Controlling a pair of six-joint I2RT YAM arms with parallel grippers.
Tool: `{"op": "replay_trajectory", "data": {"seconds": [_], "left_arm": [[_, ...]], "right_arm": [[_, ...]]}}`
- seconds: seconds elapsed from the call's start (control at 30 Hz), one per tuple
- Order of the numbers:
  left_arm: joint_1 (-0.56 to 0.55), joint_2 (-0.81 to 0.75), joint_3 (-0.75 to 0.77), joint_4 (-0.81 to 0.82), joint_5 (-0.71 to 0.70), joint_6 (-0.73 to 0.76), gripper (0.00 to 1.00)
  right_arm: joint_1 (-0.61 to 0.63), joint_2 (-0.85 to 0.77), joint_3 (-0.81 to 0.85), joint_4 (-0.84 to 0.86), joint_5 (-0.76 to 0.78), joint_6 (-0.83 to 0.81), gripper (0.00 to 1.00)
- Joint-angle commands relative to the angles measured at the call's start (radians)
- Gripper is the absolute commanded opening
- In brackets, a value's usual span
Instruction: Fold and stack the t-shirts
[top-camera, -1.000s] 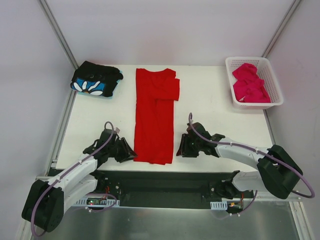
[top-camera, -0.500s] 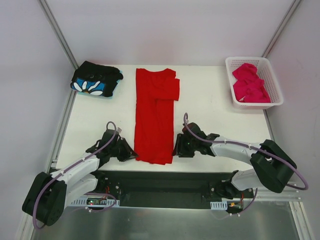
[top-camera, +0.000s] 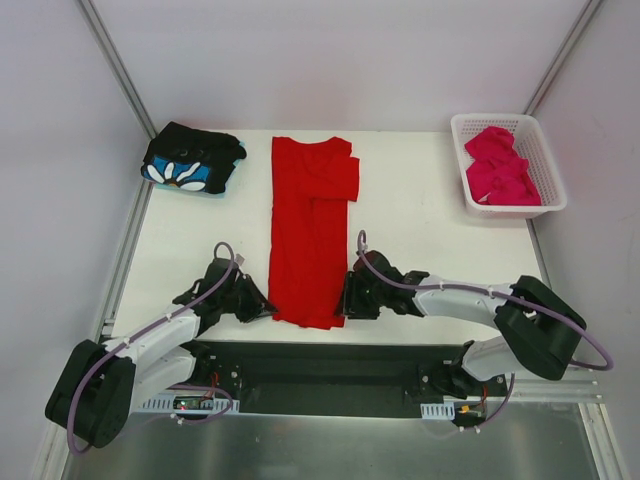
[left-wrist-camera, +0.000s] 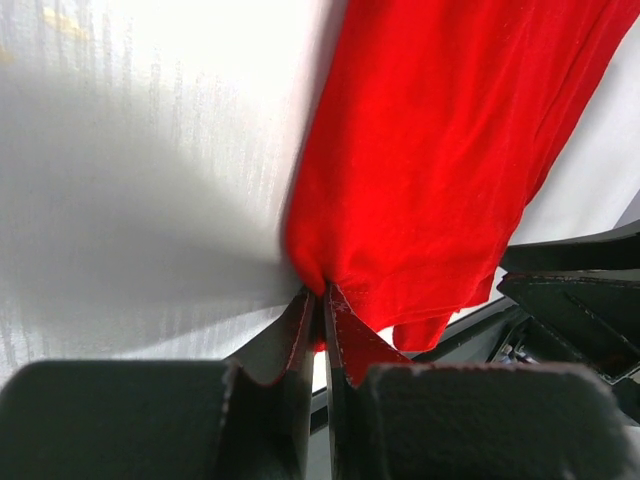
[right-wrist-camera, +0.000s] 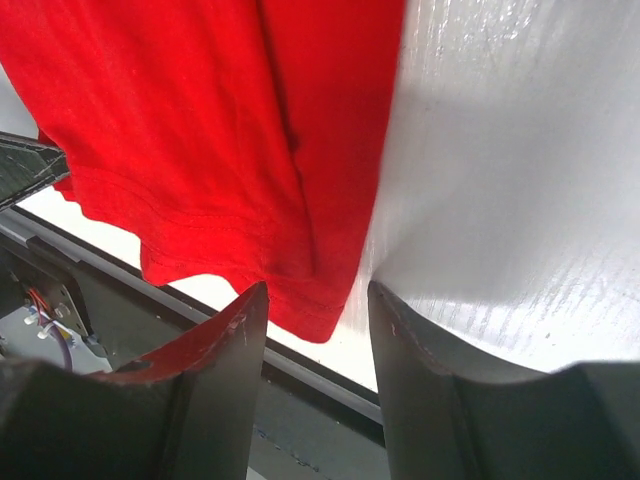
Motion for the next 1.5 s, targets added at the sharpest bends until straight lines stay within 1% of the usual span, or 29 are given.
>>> {"op": "replay_trajectory", "data": {"seconds": [0.0, 0.13, 0.33, 0.4, 0.57, 0.93, 1.07, 1.1, 1.17, 1.2, 1.23, 1.3, 1.33, 1.47], "left_arm": [[-0.014, 0.011, -0.045, -0.049, -0.048, 0.007, 0.04], [-0.014, 0.016, -0.054, -0.035, -0.042, 0.007, 0.04], [-0.020, 0.028, -0.051, -0.021, -0.039, 0.003, 0.04], [-0.022, 0.033, -0.053, -0.018, -0.039, 0.001, 0.04], [-0.022, 0.042, -0.051, -0.012, -0.041, 0.001, 0.04], [-0.023, 0.043, -0.057, -0.011, -0.039, -0.002, 0.05], [-0.025, 0.043, -0.056, -0.011, -0.041, -0.005, 0.05], [-0.025, 0.046, -0.057, -0.008, -0.041, -0.005, 0.05], [-0.025, 0.049, -0.056, -0.009, -0.044, -0.002, 0.05], [-0.025, 0.051, -0.056, -0.008, -0.038, -0.004, 0.05], [-0.025, 0.049, -0.056, -0.008, -0.036, -0.004, 0.04], [-0.025, 0.045, -0.057, -0.009, -0.036, -0.005, 0.03], [-0.025, 0.040, -0.060, -0.009, -0.034, -0.005, 0.00], [-0.031, 0.031, -0.063, -0.023, -0.031, -0.028, 0.00]], "right_arm": [[0.025, -0.043, -0.005, -0.020, 0.062, 0.047, 0.47], [0.043, -0.051, -0.016, -0.013, 0.092, 0.067, 0.45], [0.069, -0.018, -0.002, -0.010, 0.113, 0.091, 0.32], [0.071, -0.006, 0.002, -0.008, 0.113, 0.094, 0.31], [0.083, 0.008, 0.001, 0.001, 0.112, 0.103, 0.31], [0.102, 0.011, -0.027, 0.006, 0.111, 0.117, 0.41], [0.111, 0.023, -0.028, 0.007, 0.116, 0.125, 0.41], [0.111, 0.026, -0.027, 0.010, 0.118, 0.125, 0.39], [0.112, 0.037, -0.018, 0.010, 0.115, 0.125, 0.29], [0.112, 0.038, -0.015, 0.009, 0.113, 0.125, 0.23], [0.112, 0.041, -0.012, 0.001, 0.112, 0.123, 0.03], [0.112, 0.035, 0.002, -0.034, 0.116, 0.120, 0.01], [0.114, 0.031, 0.010, -0.048, 0.121, 0.114, 0.01], [0.115, -0.014, 0.044, -0.141, 0.179, 0.097, 0.01]]}}
